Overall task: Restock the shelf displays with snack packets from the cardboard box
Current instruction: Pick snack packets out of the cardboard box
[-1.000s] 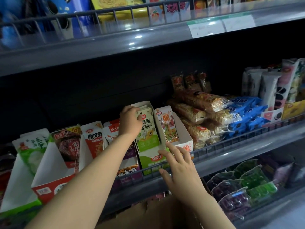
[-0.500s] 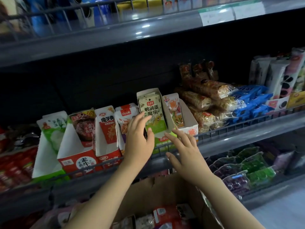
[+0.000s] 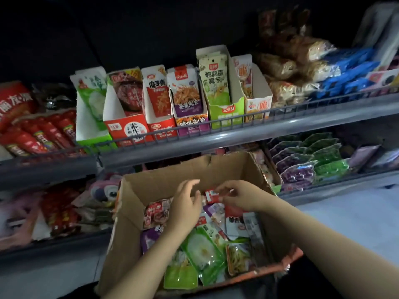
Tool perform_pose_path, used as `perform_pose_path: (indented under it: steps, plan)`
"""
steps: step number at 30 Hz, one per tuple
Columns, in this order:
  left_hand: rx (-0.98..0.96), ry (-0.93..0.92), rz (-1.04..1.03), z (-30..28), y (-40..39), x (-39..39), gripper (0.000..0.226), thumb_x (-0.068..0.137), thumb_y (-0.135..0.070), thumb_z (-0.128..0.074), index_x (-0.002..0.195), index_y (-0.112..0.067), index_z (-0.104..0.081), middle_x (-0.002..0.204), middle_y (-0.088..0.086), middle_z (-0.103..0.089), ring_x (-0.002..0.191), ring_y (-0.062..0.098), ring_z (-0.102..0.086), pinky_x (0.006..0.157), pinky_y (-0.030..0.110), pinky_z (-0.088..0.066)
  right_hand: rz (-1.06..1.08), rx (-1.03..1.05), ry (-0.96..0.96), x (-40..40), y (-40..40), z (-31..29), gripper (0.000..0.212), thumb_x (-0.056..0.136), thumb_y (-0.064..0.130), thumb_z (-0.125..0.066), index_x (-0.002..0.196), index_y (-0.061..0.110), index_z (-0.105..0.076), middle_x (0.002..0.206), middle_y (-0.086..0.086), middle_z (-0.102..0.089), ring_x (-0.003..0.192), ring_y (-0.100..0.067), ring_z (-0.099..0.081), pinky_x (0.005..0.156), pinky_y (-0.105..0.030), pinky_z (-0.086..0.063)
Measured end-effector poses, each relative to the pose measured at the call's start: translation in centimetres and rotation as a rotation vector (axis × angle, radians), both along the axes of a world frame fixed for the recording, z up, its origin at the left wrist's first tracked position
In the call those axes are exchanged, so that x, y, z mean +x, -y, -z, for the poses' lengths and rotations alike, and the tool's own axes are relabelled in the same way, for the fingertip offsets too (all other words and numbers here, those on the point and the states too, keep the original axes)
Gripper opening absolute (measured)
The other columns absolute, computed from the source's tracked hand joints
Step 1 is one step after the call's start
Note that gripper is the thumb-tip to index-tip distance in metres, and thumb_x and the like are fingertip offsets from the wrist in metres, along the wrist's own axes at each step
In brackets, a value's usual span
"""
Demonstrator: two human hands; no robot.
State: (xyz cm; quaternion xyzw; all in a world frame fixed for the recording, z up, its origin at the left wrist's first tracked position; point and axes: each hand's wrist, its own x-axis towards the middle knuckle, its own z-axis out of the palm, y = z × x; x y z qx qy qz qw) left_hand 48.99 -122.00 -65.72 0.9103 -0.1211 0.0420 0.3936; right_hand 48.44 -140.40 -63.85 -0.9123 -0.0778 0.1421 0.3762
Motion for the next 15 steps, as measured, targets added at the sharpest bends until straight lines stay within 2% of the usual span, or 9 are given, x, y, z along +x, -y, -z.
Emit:
perform_pose_path:
  steps: [3, 5, 7, 9, 12, 15]
  plan:
    - [0.058, -0.121, 0.001, 1.9, -0.6, -0.5, 0.029, 0.096, -0.015, -0.048, 0.125, -0.015, -0.055, 0.128, -0.001, -0.050, 0.098, 0.002, -0.048, 0.081, 0.009, -0.034, -0.074, -0.071, -0.138, -0.5, -0.4, 1.5, 0.034, 0.088, 0.027, -0.064, 0.122, 0.019, -0.061, 0.109, 0.003, -0.062, 0.098, -0.012, -0.059, 0.083, -0.017, -0.043]
    - [0.102, -0.231, 0.018, 3.2, -0.9, -0.5, 0.027, 0.096, -0.017, -0.048, 0.122, -0.016, -0.057, 0.126, 0.000, -0.053, 0.095, 0.004, -0.052, 0.072, 0.007, -0.037, -0.125, -0.146, -0.257, -0.6, -0.5, 2.7, 0.040, 0.088, 0.032, -0.064, 0.125, 0.020, -0.058, 0.112, 0.001, -0.060, 0.101, -0.018, -0.060, 0.086, -0.025, -0.046]
    - [0.175, -0.376, 0.060, 4.4, -1.2, -0.4, 0.027, 0.096, -0.018, -0.049, 0.123, -0.016, -0.056, 0.131, -0.001, -0.054, 0.106, 0.010, -0.056, 0.084, 0.013, -0.043, -0.181, -0.181, -0.376, -0.7, -0.7, 3.8, 0.043, 0.086, 0.036, -0.065, 0.126, 0.022, -0.057, 0.110, 0.001, -0.059, 0.097, -0.025, -0.062, 0.083, -0.029, -0.048]
    - [0.265, -0.524, 0.103, 5.5, -1.6, -0.1, 0.030, 0.096, -0.022, -0.052, 0.125, -0.017, -0.054, 0.136, -0.001, -0.051, 0.118, 0.015, -0.052, 0.098, 0.026, -0.043, -0.262, -0.239, -0.443, -0.7, -1.1, 4.9, 0.046, 0.086, 0.039, -0.064, 0.129, 0.025, -0.056, 0.119, 0.000, -0.058, 0.106, -0.025, -0.060, 0.093, -0.033, -0.048]
    - [0.366, -0.632, 0.109, 6.7, -2.2, 0.3, 0.033, 0.093, -0.025, -0.057, 0.124, -0.017, -0.055, 0.138, 0.003, -0.048, 0.121, 0.018, -0.050, 0.098, 0.029, -0.042, -0.363, -0.333, -0.510, -0.7, -1.9, 5.6, 0.052, 0.090, 0.041, -0.059, 0.138, 0.025, -0.046, 0.137, 0.002, -0.048, 0.123, -0.019, -0.049, 0.105, -0.034, -0.041]
    - [0.376, -0.644, 0.052, 7.6, -2.8, 0.7, 0.033, 0.091, -0.022, -0.061, 0.123, -0.015, -0.057, 0.136, 0.005, -0.047, 0.119, 0.019, -0.051, 0.096, 0.027, -0.041, -0.361, -0.301, -0.564, -0.4, -2.4, 6.4, 0.057, 0.091, 0.041, -0.058, 0.142, 0.025, -0.040, 0.144, 0.001, -0.042, 0.124, -0.019, -0.048, 0.102, -0.033, -0.044]
